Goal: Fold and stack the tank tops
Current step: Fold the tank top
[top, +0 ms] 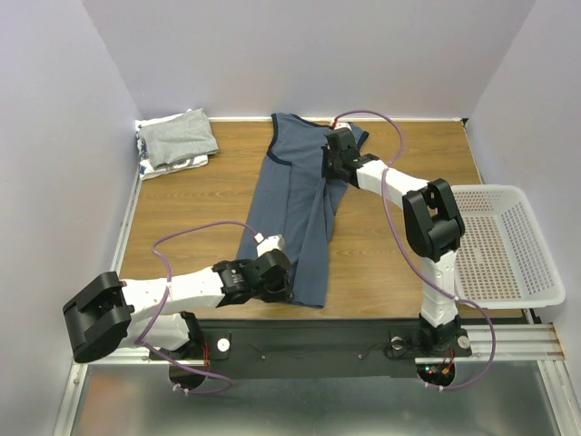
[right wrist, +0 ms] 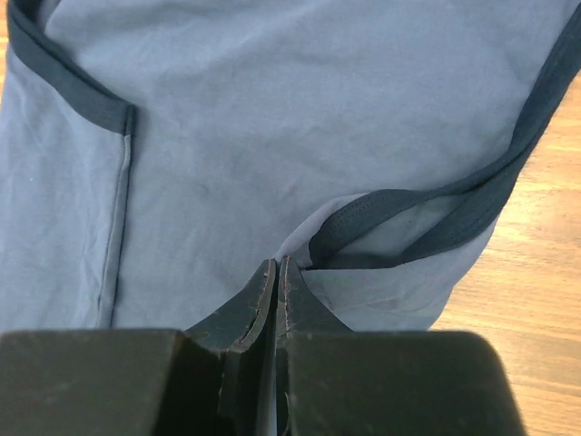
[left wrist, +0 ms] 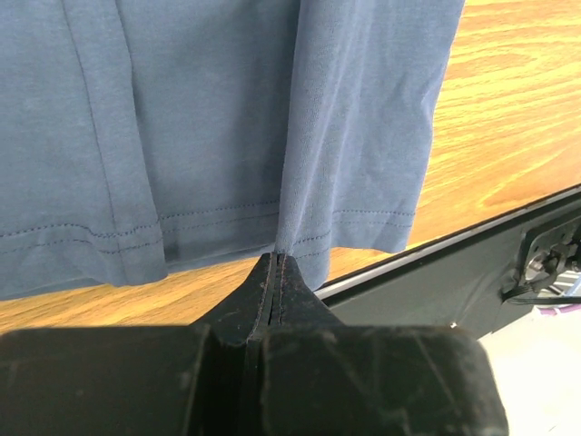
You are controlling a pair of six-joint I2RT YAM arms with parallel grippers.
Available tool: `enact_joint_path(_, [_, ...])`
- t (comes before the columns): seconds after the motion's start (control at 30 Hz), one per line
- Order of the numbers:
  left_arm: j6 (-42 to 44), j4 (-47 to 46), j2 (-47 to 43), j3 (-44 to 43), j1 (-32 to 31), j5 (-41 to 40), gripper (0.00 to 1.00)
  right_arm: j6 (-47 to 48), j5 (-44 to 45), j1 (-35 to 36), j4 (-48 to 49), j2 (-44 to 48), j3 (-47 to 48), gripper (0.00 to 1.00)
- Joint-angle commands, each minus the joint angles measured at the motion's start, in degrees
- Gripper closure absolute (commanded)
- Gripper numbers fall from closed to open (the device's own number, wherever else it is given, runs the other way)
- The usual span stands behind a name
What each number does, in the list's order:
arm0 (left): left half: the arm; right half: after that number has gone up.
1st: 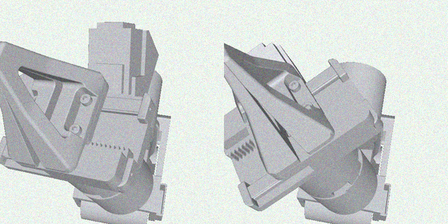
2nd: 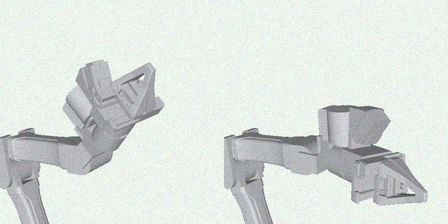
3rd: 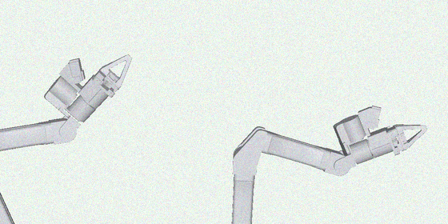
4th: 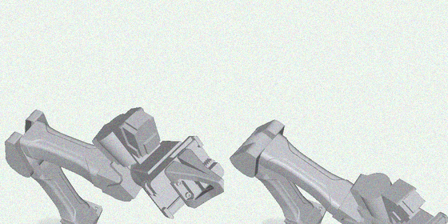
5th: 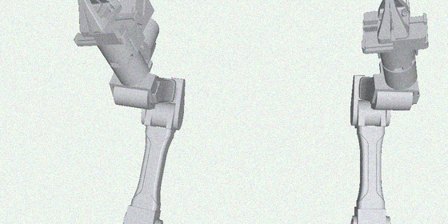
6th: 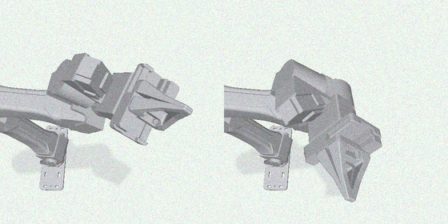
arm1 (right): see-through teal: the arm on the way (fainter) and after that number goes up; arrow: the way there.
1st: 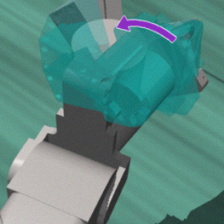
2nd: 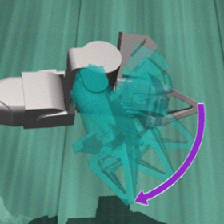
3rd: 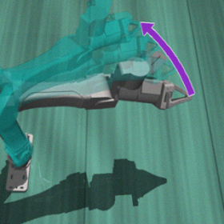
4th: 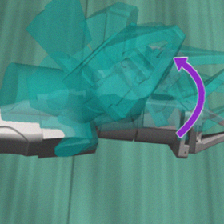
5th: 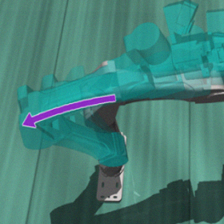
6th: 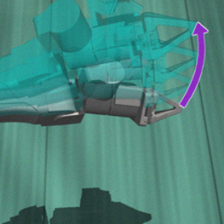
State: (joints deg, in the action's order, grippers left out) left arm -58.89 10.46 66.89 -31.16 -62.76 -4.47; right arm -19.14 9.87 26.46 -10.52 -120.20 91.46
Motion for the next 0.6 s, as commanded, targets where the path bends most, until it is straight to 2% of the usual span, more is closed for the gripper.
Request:
enact_joint_path(0.0, [2.8,0.9,-0.6,-3.0,0.1,0.5,1.00,-0.6,1.5,0.3,1.9,0.8,1.4,0.97])
enact_joint_path(0.23, [4.5,1.1,0.8,-5.3,-1.0,1.0,1.00,-0.5,3.8,0.3,1.5,1.1,1.0,0.97])
enact_joint_path(0.57, [0.6,7.3,-2.6,-4.5,-1.0,-3.8,1.00,-1.0,1.2,0.5,1.5,-1.1,5.7,0.98])
